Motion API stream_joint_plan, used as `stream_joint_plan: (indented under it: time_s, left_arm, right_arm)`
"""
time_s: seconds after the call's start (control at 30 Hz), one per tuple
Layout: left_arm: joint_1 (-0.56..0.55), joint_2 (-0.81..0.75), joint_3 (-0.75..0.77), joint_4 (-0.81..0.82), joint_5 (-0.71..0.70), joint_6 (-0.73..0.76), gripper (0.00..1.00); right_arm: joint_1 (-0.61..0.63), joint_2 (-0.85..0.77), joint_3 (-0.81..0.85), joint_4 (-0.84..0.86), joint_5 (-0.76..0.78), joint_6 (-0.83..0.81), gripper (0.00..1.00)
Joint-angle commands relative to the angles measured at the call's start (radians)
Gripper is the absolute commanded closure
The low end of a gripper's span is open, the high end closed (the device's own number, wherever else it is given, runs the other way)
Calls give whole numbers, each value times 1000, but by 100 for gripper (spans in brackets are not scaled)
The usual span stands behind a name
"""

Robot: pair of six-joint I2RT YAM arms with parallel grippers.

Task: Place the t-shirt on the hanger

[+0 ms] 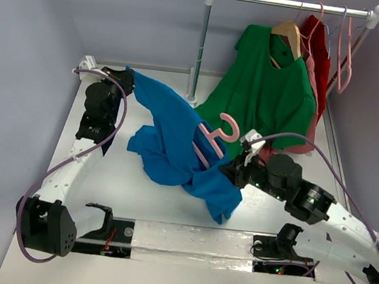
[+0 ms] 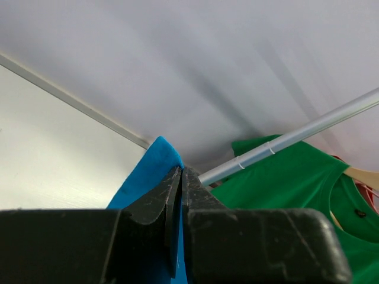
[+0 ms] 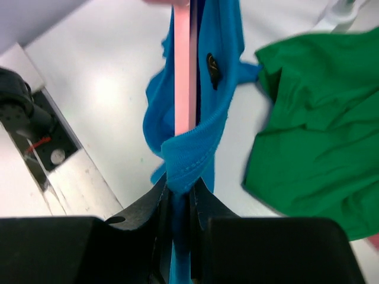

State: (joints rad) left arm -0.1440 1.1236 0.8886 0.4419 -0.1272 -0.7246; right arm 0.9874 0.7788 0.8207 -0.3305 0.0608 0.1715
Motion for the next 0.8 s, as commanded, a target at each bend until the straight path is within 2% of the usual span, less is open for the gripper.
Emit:
stream_joint_plan:
  time_s: [0.0,0.17,0.2,0.27,0.33,0.5,0.67,0.77]
  left_arm:
    - [6,-57,9,38,-8,-13,100]
    - [6,-146,-46,37,-17,-29,100]
    - [6,-177,-62,35,-9,-33,86]
    - [6,-209,-85,41,6,-35,64]
    - [6,-263,-123,38,35,-35,50]
    - [-78,-369,-198,14,66,-26,49]
    - [-412,-367,-223,41,28,-33,51]
    - [-498,-320,-238,127,66,-88,51]
  right_arm:
    - [-7,-59,130,51,43,-41,100]
    - [-7,-29,228,71,56,-63,100]
    - [-7,-1,233,86,50,-69,100]
    - [-7,17,236,93,59,-72,100]
    - [-7,79,229,87,91,-70,100]
    - [-7,135,209,108,137,-73,100]
    - [-7,165,233,130,159,-87,100]
    - [-7,188,232,148,160,-83,100]
